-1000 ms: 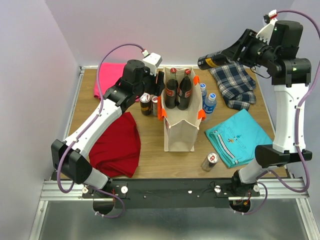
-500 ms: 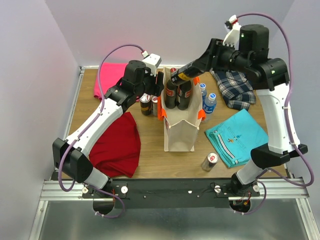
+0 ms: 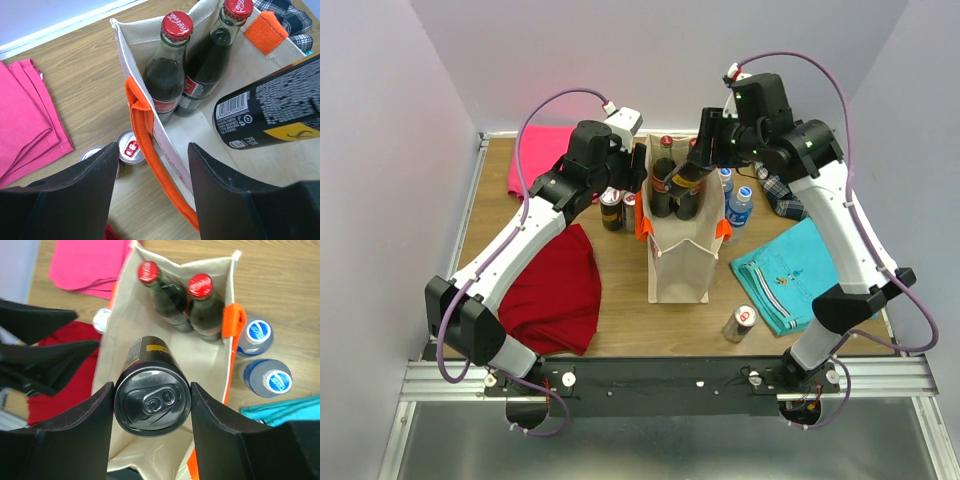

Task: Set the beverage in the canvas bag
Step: Place the drink in the canvas bag.

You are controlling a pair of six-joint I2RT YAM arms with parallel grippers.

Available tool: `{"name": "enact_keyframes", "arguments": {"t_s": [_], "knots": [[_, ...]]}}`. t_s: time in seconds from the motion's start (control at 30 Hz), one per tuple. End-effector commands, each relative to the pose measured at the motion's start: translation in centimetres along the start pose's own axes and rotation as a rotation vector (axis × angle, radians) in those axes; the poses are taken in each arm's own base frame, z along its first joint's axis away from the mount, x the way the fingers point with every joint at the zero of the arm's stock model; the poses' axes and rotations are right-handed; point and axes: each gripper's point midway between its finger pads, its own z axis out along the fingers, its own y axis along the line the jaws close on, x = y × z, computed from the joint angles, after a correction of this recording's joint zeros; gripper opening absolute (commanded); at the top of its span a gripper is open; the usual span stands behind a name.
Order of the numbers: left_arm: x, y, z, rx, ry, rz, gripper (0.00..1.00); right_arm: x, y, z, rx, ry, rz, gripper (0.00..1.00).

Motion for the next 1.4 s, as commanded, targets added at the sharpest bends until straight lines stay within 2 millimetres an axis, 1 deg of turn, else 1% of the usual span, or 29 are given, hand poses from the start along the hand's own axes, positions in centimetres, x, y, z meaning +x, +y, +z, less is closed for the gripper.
{"name": "enact_keyframes", "arguments": {"t_s": [0.0,0.03,0.07,0.13,0.23,0.27,0.33,0.37,0.47,0.5,0.67,0.8,0.97,1.07,1.1,1.23,1.37], "knots": [[-0.5,0.2,-0.3,-0.007,-0.017,-0.007,0.66,-0.9,-0.7,1.4,0.103,-0.079,-0.003,0.01],[-0.5,0.2,-0.4,-0.009,-0.017,-0.006,0.66,-0.3,-1.3,2.3,0.142,-0.069,-0.008,0.01],[-0.4,0.2,-0.4,-0.009,-0.016,-0.004,0.66,0.0,-1.2,2.6,0.147,-0.064,-0.012,0.01],[-0.4,0.2,-0.6,-0.010,-0.019,-0.001,0.66,0.5,-1.7,3.5,0.182,-0.060,-0.014,0.01],[-0.4,0.3,-0.8,-0.011,-0.020,-0.002,0.66,0.8,-1.7,4.4,0.191,-0.064,-0.016,0.01],[-0.4,0.3,-0.8,-0.010,-0.020,-0.002,0.66,1.4,-1.9,5.0,0.200,-0.049,-0.017,0.01],[-0.2,0.2,-0.8,-0.008,-0.019,-0.003,0.66,1.5,-1.7,5.6,0.194,-0.053,-0.013,0.01],[-0.1,0.2,-0.8,-0.006,-0.014,-0.003,0.66,2.0,-1.7,6.0,0.194,-0.041,-0.012,0.01],[0.1,0.1,-0.9,-0.005,-0.012,-0.004,0.66,2.5,-1.7,7.0,0.191,-0.033,-0.010,0.01],[0.0,0.1,-1.1,-0.004,-0.015,-0.004,0.66,3.0,-1.7,7.6,0.195,-0.023,-0.013,0.01],[0.6,-0.1,-1.1,0.013,-0.001,-0.009,0.64,3.7,-1.4,9.1,0.196,-0.011,-0.018,0.01],[1.0,-0.9,-1.2,0.057,0.007,-0.029,0.63,4.5,-1.4,10.4,0.208,0.005,-0.023,0.01],[2.0,-3.1,-1.3,0.178,0.026,-0.058,0.61,5.3,-1.9,11.5,0.237,0.011,-0.021,0.01],[2.6,-3.7,-1.1,0.211,0.046,-0.077,0.57,5.4,-2.1,11.9,0.250,0.004,-0.015,0.01],[2.7,-3.8,-1.1,0.215,0.052,-0.080,0.54,5.5,-2.2,12.0,0.252,0.004,-0.013,0.01],[3.7,-3.6,-1.0,0.206,0.080,-0.087,0.48,5.5,-2.2,12.7,0.255,-0.011,-0.004,0.01],[4.6,-3.3,-1.0,0.192,0.106,-0.077,0.41,6.0,-2.1,13.6,0.255,-0.008,-0.005,0.01]]}}
